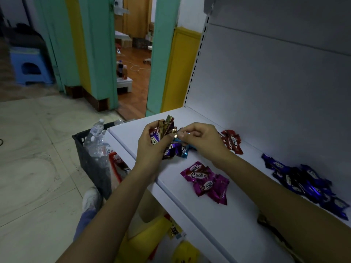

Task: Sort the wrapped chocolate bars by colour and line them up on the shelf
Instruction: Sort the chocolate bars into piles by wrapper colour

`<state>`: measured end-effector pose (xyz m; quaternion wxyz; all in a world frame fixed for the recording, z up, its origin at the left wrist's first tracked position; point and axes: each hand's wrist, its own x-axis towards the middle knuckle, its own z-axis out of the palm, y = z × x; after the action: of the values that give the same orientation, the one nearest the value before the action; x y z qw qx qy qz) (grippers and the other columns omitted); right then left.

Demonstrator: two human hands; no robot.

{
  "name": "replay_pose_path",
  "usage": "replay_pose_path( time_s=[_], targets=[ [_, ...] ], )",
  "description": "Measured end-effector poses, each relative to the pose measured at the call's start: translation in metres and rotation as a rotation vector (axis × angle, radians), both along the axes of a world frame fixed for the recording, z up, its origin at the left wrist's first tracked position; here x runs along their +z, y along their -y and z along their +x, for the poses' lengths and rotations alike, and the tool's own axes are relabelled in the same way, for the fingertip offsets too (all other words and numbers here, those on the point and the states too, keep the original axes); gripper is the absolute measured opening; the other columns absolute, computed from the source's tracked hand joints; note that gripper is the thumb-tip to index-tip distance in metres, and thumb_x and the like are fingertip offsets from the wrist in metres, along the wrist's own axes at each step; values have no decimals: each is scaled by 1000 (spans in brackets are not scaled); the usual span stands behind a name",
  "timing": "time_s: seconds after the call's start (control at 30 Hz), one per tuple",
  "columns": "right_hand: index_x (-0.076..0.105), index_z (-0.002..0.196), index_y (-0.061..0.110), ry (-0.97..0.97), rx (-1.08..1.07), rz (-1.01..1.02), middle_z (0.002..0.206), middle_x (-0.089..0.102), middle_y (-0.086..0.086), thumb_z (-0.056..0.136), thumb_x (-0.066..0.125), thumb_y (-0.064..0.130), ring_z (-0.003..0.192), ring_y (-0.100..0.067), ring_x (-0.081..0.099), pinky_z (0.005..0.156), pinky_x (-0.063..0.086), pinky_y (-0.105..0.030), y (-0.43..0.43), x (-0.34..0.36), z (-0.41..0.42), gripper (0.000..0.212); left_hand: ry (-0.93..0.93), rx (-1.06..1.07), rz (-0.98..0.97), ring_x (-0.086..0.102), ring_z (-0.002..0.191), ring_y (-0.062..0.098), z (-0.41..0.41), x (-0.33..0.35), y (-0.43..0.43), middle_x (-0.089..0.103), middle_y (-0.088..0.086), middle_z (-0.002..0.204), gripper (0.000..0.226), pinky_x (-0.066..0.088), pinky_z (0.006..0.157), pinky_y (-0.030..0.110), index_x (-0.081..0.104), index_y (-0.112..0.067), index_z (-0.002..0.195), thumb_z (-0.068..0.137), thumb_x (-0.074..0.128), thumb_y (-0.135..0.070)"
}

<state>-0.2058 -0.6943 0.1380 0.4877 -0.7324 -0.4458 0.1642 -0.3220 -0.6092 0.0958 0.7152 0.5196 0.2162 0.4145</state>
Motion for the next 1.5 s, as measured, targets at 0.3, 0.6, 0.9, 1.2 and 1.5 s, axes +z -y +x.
replay_pose_path(
  time_s=[0.3,0.6,0.9,1.2,1.5],
  targets=[
    [67,84,16,92,-329,43,81,64,6,83,69,12,75,-10,59,68,48,-21,-16,0,41,4,-37,-3,-34,71,84,15,3,-1,-2,69,7,105,34,55,63,20,56,-12,118,86,68,-8],
    [71,83,9,310,-190,-90,82,71,-4,90,47,57,78,-18,65,72,53,-34,-22,-11,19,54,-92,27,151,62,93,0,2,-2,3,59,-12,109,40,54,71,15,51,-24,119,86,67,-10],
    [67,94,3,-66,44,81,85,70,-13,82,71,8,77,-20,69,70,58,-32,0,15,-15,14,-100,-75,295,63,92,-2,-9,8,13,61,-9,109,46,52,75,14,52,-19,121,82,71,-5],
    [62,84,16,-136,-241,183,77,68,4,90,62,16,66,-3,64,55,51,-18,88,35,9,6,-104,-258,217,63,105,17,20,33,79,62,-1,119,30,55,86,29,57,-32,115,90,64,-18],
    [67,80,9,-199,-476,317,54,63,1,85,67,12,45,-6,54,45,44,-16,234,39,20,6,-81,-466,302,63,87,18,70,38,187,67,9,100,9,52,77,34,61,-20,96,89,65,-16]
  ],
)
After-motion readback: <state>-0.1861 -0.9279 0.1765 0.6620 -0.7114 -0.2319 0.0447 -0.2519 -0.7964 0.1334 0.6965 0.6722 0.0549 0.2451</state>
